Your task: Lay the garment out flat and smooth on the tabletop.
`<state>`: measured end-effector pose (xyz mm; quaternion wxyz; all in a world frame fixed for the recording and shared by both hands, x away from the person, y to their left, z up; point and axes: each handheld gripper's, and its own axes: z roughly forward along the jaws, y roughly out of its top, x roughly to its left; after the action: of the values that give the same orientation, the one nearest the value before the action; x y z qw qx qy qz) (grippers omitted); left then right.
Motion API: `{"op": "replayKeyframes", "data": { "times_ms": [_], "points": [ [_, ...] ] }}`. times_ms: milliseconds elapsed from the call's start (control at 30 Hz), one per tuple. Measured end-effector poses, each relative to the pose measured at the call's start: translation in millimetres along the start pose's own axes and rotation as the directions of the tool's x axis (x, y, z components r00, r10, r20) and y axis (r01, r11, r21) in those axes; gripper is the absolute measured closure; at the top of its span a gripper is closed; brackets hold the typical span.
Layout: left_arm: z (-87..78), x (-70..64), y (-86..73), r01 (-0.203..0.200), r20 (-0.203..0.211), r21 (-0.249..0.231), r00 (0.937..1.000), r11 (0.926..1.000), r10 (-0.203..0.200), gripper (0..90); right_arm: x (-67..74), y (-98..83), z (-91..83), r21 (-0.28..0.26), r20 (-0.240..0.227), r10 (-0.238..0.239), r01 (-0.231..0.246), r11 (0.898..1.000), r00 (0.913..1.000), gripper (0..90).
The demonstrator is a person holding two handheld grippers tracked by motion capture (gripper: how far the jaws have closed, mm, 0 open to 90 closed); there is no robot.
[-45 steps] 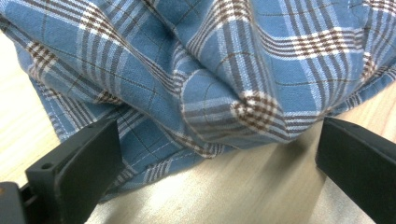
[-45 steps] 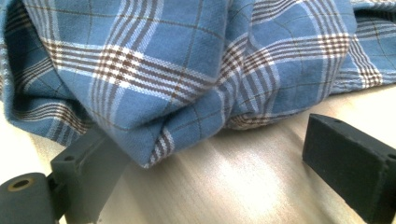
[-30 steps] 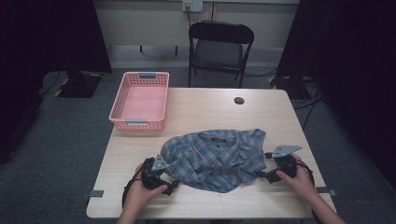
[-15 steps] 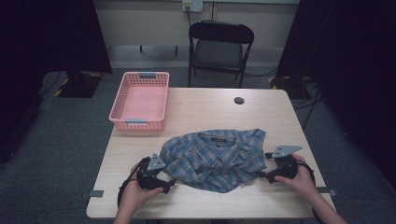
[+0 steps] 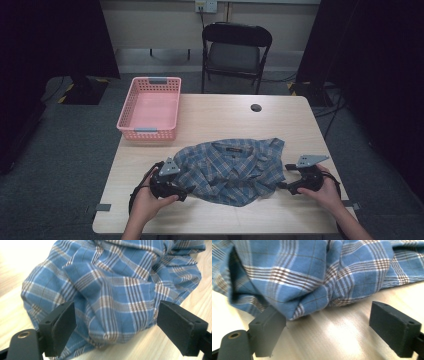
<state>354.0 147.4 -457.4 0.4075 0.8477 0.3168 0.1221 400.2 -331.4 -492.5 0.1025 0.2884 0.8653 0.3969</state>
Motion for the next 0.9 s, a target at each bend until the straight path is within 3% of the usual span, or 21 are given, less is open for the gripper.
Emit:
{"op": "replayKeyframes", "data": {
  "times_ms": [233,433,700,900],
  "points": [
    [7.9,2.7,8.5,0.017,0.021,-0.003,0.9996,0.9999,-0.017,16.0,9.2,8.7,-14.7,-0.037,0.023,-0.035,0.036,0.999,0.9991,13.5],
    [14.2,1.8,13.3,0.019,0.024,0.011,0.9995,0.9998,-0.02,17.2,14.9,19.6,-24.4,-0.102,-0.021,-0.012,0.01,0.995,0.9997,15.0],
    [26.1,5.3,22.7,0.036,0.034,0.02,0.9987,0.9991,-0.037,20.4,11.9,28.8,-13.6,-0.118,-0.067,0.024,-0.031,0.992,0.9975,21.1],
    [31.1,8.0,20.5,0.064,0.025,0.02,0.9976,0.9977,-0.065,23.1,13.1,35.2,-2.8,-0.107,-0.1,0.017,-0.027,0.994,0.9949,24.1]
  ]
}}
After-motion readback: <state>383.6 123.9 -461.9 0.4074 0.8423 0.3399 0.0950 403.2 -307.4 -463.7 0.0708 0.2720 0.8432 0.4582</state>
